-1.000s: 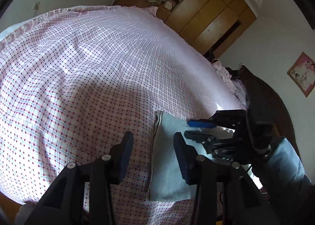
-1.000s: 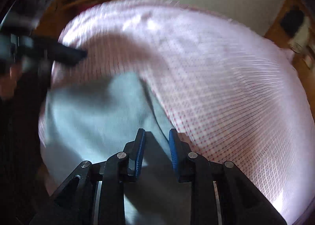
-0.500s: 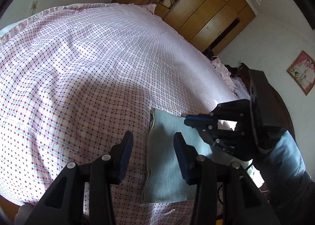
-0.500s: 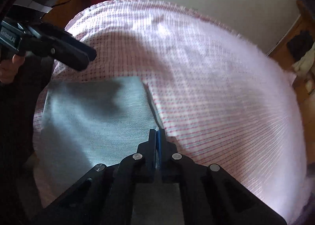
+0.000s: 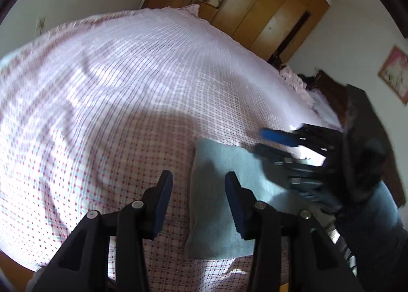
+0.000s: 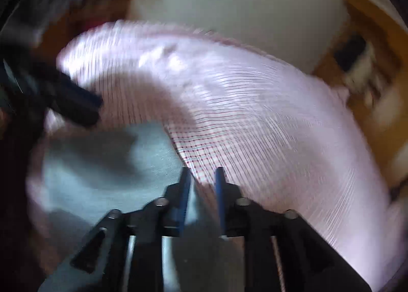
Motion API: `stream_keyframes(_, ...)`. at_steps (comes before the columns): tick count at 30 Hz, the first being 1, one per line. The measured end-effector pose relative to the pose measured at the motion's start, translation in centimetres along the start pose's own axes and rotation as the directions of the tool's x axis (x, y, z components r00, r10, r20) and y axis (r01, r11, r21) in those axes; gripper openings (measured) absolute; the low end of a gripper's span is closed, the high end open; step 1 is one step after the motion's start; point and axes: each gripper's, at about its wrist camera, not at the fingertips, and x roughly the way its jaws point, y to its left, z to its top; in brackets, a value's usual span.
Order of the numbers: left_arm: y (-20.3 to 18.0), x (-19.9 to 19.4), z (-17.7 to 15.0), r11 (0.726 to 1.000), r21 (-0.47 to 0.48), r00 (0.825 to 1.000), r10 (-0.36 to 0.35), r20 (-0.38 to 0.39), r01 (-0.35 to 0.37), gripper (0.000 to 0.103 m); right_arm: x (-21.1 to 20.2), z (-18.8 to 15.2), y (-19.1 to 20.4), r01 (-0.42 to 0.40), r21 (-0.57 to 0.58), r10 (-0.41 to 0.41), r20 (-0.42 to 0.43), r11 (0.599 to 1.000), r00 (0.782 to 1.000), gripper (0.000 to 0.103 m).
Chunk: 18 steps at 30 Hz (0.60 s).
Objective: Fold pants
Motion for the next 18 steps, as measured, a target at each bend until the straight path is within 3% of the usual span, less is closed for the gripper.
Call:
stream_keyframes(3, -3.5, 0.2, 0.4, 0.996, 0.084, 1.000, 0.003, 0.027, -0.005, 0.045, -3.3, -3.3, -3.3, -0.030, 0.195, 0.022, 0.040, 0.980, 0.999, 0.019)
stream_keyframes(6, -6.6, 2.1, 0.5, 0.990, 0.128, 0.998, -0.058, -0.003, 0.058, 0.045, -4.6, -7.1, -6.4, 0.017, 0.275, -0.010, -0.028, 0.961, 1.000, 0.019)
stream_keyframes(9, -8.7, 5.9, -0.5, 0.985, 0.164, 0.995, -0.041, -0.090, 0.055, 0.045, -4.8, -9.3, -8.2, 0.048, 0.234, -0.028, -0.089, 0.971, 0.996, 0.019)
stream_keyframes(11, -9.2, 8.4, -2.0, 0.971, 0.240, 0.985, 0.062, -0.162, -0.022, 0.041, -4.5, -10.2, -9.1, 0.013, 0.219, 0.013, -0.118, 0.976, 0.993, 0.019)
stream_keyframes(12, -9.4, 8.8, -2.8, 0.952, 0.298, 0.984, 0.108, -0.143, -0.061, 0.040, -4.1, -10.4, -9.3, -0.008, 0.204, 0.036, -0.132, 0.979, 0.991, 0.019)
stream_keyframes(15, -9.3, 8.0, -3.0, 0.949, 0.307, 0.988, 0.107, -0.107, -0.070, 0.040, -2.6, -10.5, -8.9, -0.013, 0.104, 0.032, -0.184, 0.994, 0.982, 0.019)
stream_keyframes(18, -8.4, 8.1, -2.6, 0.968, 0.250, 0.991, 0.064, -0.121, -0.032, 0.039, -1.9, -10.1, -8.7, -0.026, 0.067, 0.039, -0.193, 0.997, 0.980, 0.005)
